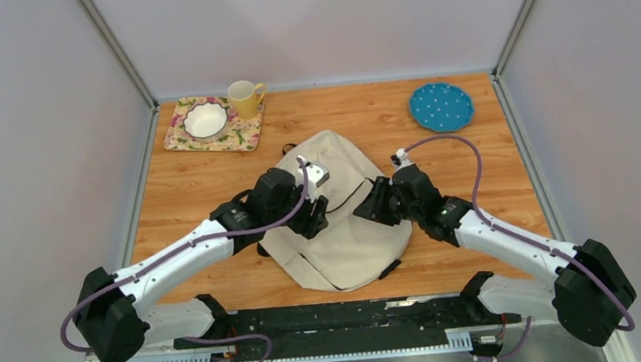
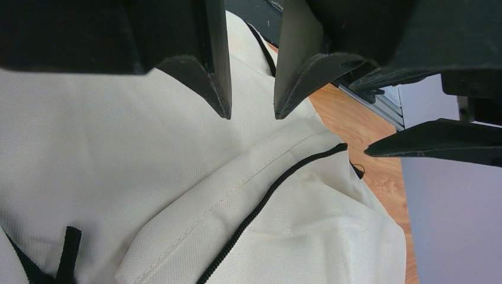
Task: Pack the student bag
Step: Adjust the student bag at the center of the board.
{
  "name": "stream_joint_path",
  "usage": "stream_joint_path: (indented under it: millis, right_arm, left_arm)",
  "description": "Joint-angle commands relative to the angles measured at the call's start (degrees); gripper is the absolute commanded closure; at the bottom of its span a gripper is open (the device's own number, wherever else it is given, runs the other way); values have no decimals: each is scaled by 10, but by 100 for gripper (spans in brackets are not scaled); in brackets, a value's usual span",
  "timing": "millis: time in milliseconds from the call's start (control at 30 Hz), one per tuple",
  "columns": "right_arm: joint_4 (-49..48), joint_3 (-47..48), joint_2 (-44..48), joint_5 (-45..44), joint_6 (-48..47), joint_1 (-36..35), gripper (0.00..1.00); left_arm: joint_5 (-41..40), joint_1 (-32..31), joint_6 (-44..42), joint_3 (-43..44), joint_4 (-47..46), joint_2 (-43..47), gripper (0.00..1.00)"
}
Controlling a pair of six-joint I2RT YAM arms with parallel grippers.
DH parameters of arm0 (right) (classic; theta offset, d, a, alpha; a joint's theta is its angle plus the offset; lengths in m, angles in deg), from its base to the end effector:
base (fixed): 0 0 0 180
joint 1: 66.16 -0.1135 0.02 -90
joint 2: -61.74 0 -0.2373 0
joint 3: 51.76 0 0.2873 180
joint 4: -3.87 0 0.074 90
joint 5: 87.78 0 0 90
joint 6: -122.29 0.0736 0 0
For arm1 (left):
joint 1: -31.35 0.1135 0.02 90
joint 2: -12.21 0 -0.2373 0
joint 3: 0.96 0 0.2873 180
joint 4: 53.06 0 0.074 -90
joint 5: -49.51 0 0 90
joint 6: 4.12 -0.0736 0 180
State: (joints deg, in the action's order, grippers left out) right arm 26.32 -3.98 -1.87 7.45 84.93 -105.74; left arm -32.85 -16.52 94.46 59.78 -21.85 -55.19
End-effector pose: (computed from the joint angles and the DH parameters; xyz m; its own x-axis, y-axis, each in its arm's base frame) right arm 0.2320 0.2005 0.1565 -0.8379 0.3343 -0.4315 -0.0390 0.7518 0.6582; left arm 0.2142 -0.2514 0.2091 -0.5274 0.3626 -0.7684 0.7350 0.6484 -0.1985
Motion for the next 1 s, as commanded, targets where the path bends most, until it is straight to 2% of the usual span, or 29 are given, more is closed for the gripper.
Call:
stream_joint_path:
  millis: [0, 500, 633, 667, 767, 900, 967]
  right_arm:
    - [-24, 18, 1, 7, -2, 0, 65]
    - [-21, 15, 3, 10, -3, 0, 65]
    - [-20, 20, 0, 9, -5, 0, 65]
    - [-19, 22, 0, 10, -7, 1, 65]
    - [-15, 33, -5, 8, -11, 2, 65]
    - [-8, 54, -12, 12, -25, 3, 65]
    - [-10, 65, -19, 19, -34, 2, 68]
  left_arm:
    - [31, 2, -4, 2, -10, -26, 37]
    - [23, 3, -28, 18, -11, -83, 39]
    - [83, 4, -47, 26, 1, -92, 47]
    - [120, 3, -52, 31, 4, -102, 49]
    - [170, 4, -68, 47, 28, -126, 58]
    - [183, 4, -81, 57, 64, -141, 73]
    - [181, 4, -83, 53, 67, -136, 76]
